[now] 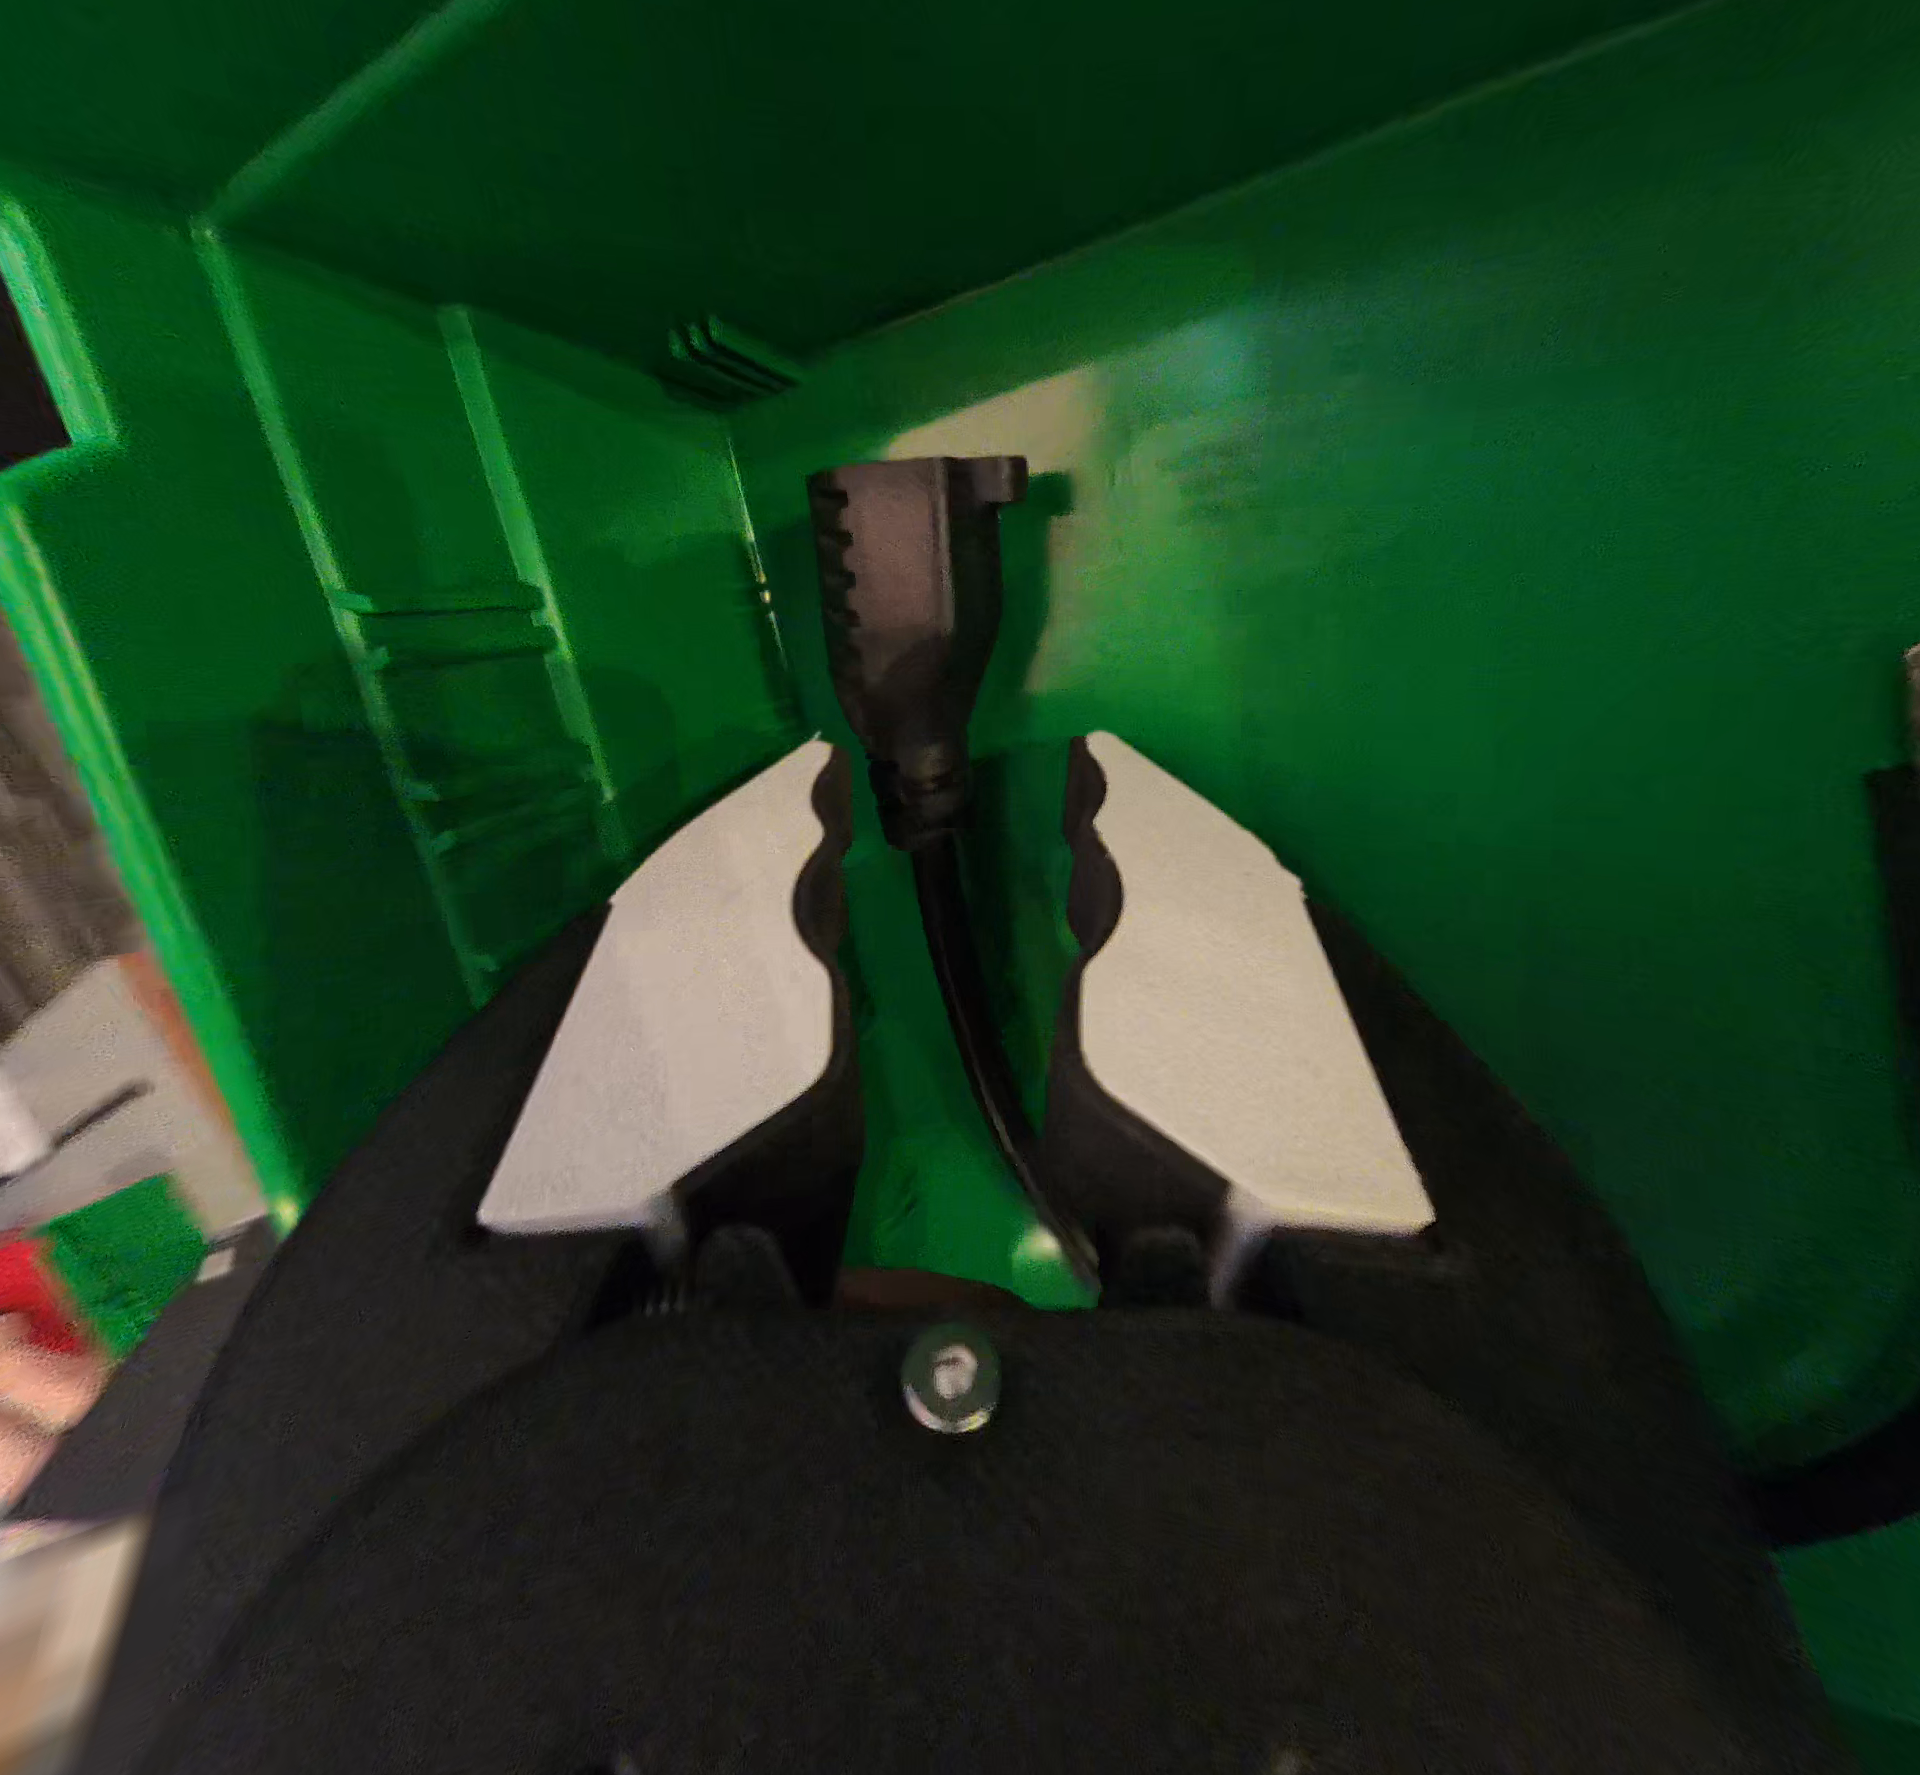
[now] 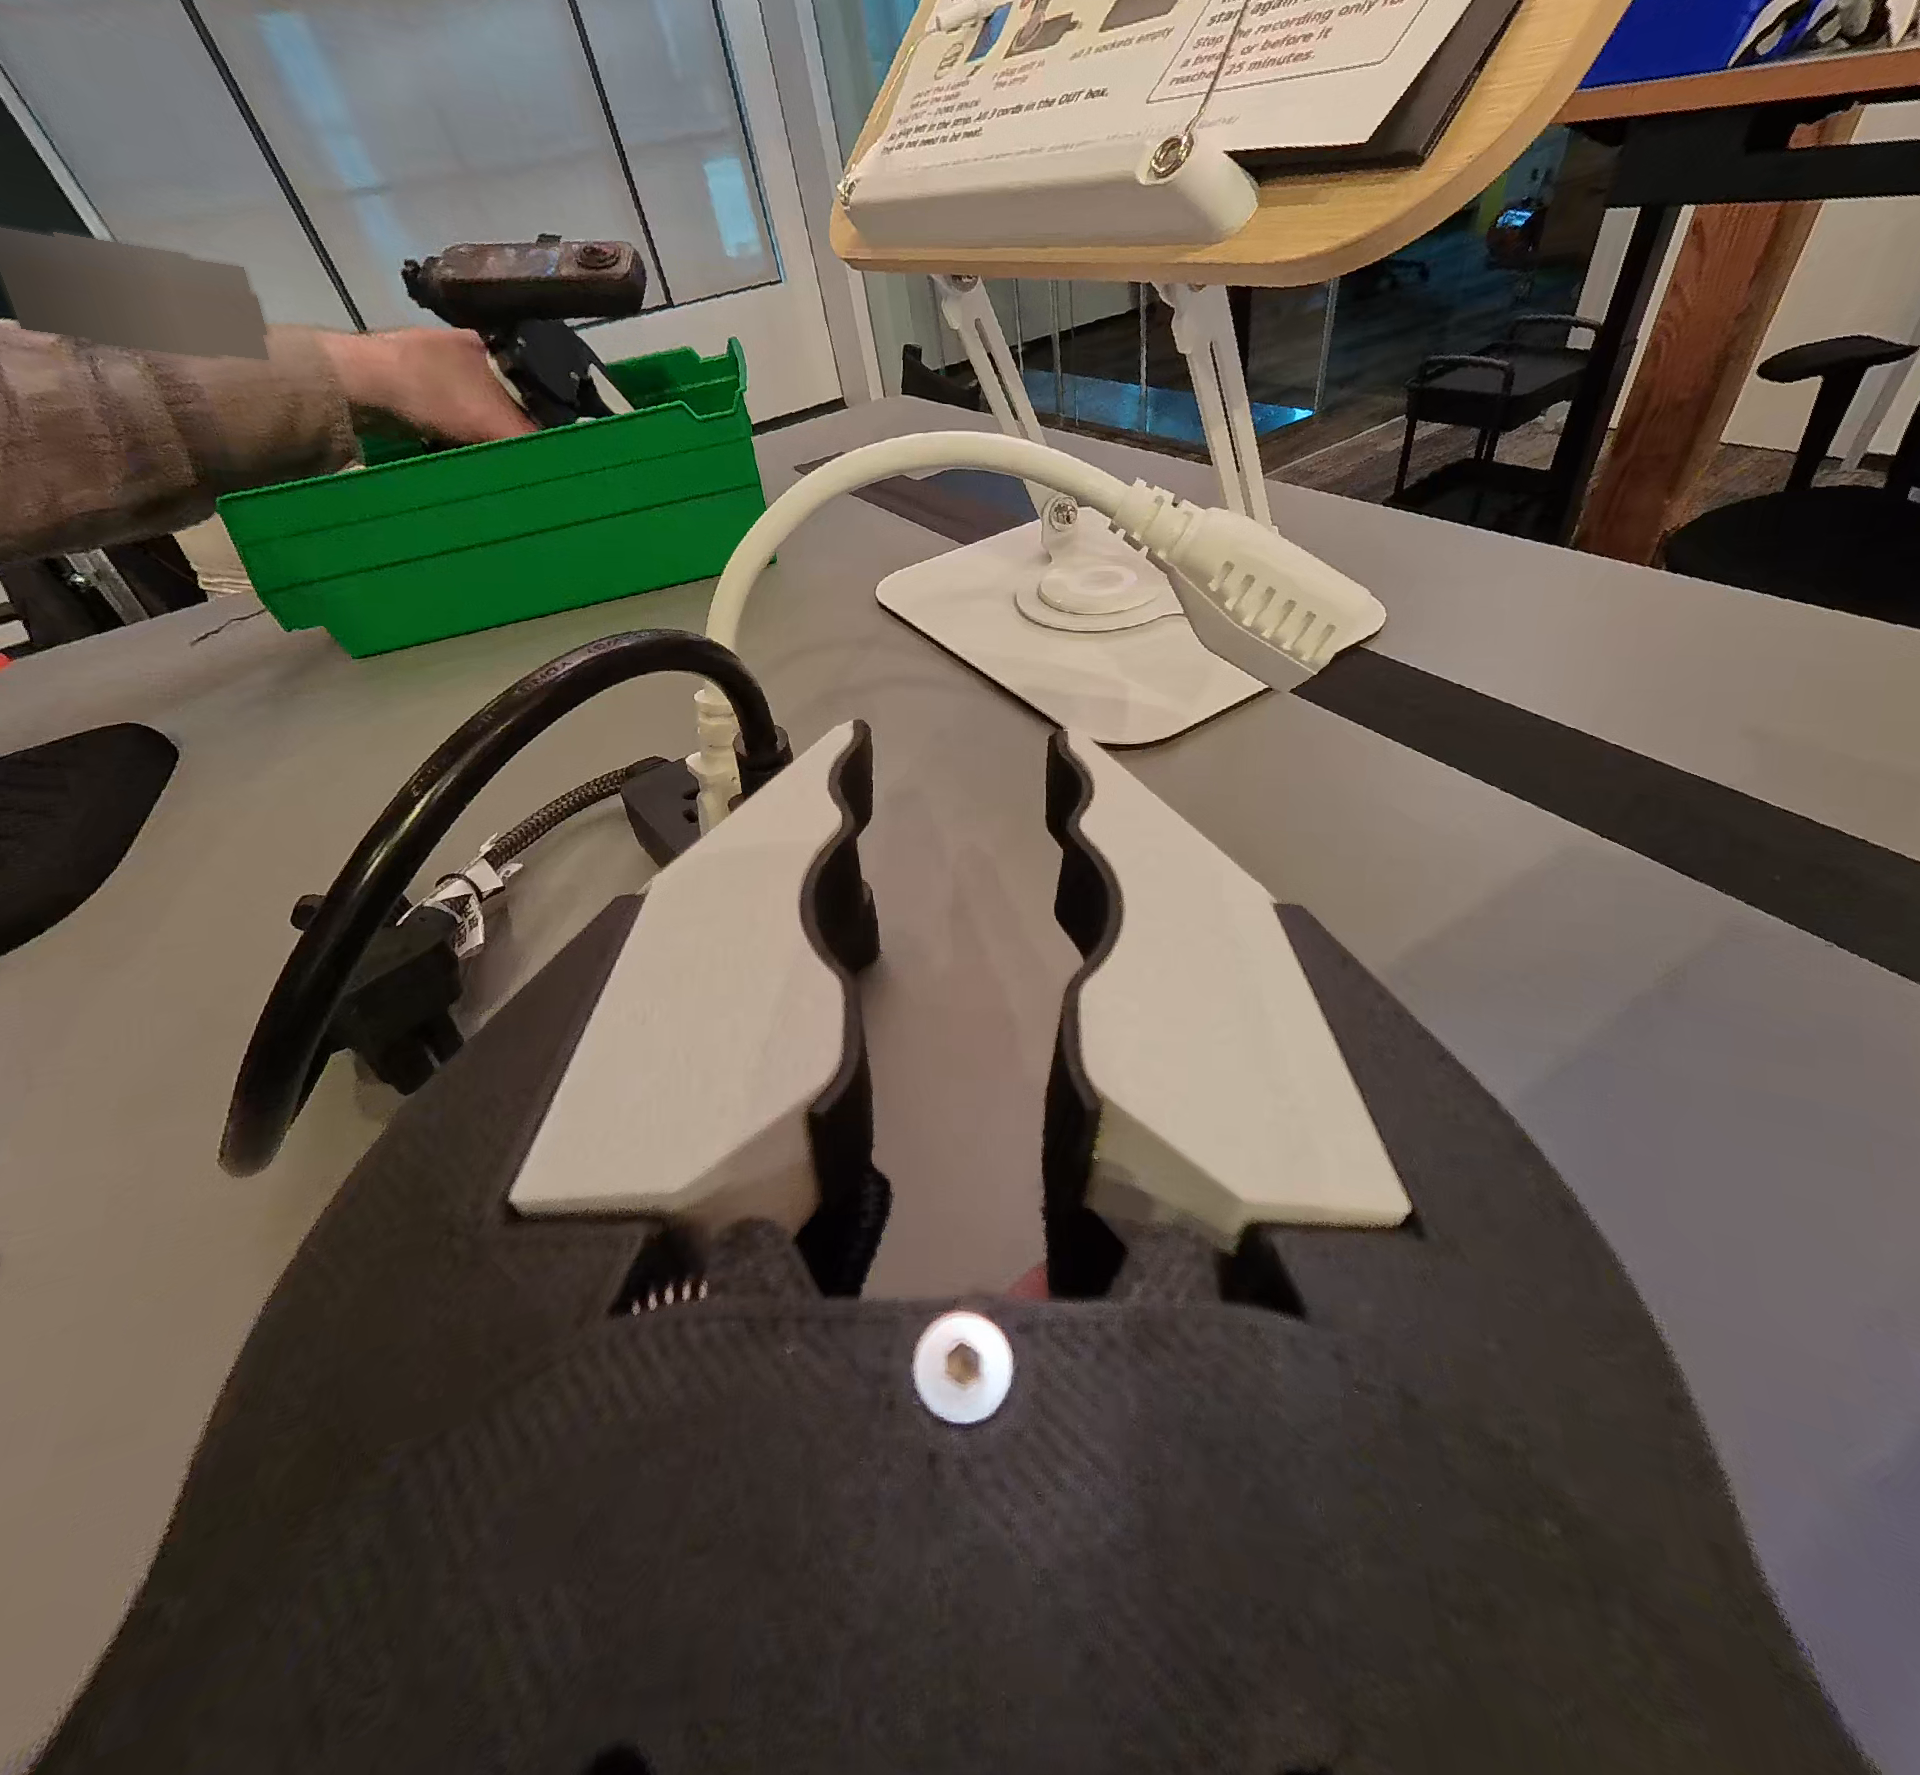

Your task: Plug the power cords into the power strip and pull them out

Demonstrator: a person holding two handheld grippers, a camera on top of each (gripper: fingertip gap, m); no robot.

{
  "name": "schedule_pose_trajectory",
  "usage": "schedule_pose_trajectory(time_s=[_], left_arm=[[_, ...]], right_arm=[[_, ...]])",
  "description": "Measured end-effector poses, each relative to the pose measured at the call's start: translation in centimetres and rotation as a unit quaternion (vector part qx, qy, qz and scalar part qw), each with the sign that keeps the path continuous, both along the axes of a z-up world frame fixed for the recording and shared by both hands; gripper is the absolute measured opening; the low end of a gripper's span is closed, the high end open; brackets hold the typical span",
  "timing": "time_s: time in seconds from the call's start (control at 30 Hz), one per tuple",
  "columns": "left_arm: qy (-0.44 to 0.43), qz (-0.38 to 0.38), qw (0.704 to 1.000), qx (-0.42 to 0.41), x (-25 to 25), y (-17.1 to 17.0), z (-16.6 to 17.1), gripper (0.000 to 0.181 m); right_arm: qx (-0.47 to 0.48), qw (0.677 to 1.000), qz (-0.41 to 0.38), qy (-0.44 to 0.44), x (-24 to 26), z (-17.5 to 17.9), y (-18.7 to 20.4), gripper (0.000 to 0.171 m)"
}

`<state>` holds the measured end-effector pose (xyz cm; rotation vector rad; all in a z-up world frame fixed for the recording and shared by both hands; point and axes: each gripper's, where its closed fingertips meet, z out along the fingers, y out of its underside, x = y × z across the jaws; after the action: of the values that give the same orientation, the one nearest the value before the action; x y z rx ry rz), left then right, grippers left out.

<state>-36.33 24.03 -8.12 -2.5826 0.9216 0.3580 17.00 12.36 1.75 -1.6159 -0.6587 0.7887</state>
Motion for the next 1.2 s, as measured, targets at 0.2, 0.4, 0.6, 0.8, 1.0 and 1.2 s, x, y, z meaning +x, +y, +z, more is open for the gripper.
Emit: schedule_pose_trajectory(time_s=[0.2,0.4,0.6,0.8,1.0,1.2], left_arm=[[-0.095,0.047,0.994,0.002,-0.1,0.6,-0.6,0.02],[-0.089,0.025,0.996,0.014,0.0,0.5,-0.5,0.019],[-0.115,0.012,0.989,0.091,0.4,0.7,3.1,0.019],[-0.169,-0.024,0.96,0.221,2.0,0.2,11.4,0.018],[-0.177,-0.064,0.921,0.342,4.0,-1.2,21.2,0.018],[-0.165,-0.085,0.886,0.425,5.9,-2.5,28.5,0.019]], right_arm=[[-0.001,1.0,0.009,-0.001,-0.3,-0.1,0.0,0.032],[0.0,1.0,0.014,0.002,-0.4,0.0,-0.1,0.031],[0.003,1.0,0.013,0.005,-0.4,0.2,-0.1,0.031],[0.014,1.0,0.0,0.012,-0.1,0.7,0.2,0.031],[0.04,0.999,-0.014,0.016,-0.1,1.8,0.3,0.03],[0.065,0.997,-0.029,0.007,0.2,2.8,0.1,0.031]])
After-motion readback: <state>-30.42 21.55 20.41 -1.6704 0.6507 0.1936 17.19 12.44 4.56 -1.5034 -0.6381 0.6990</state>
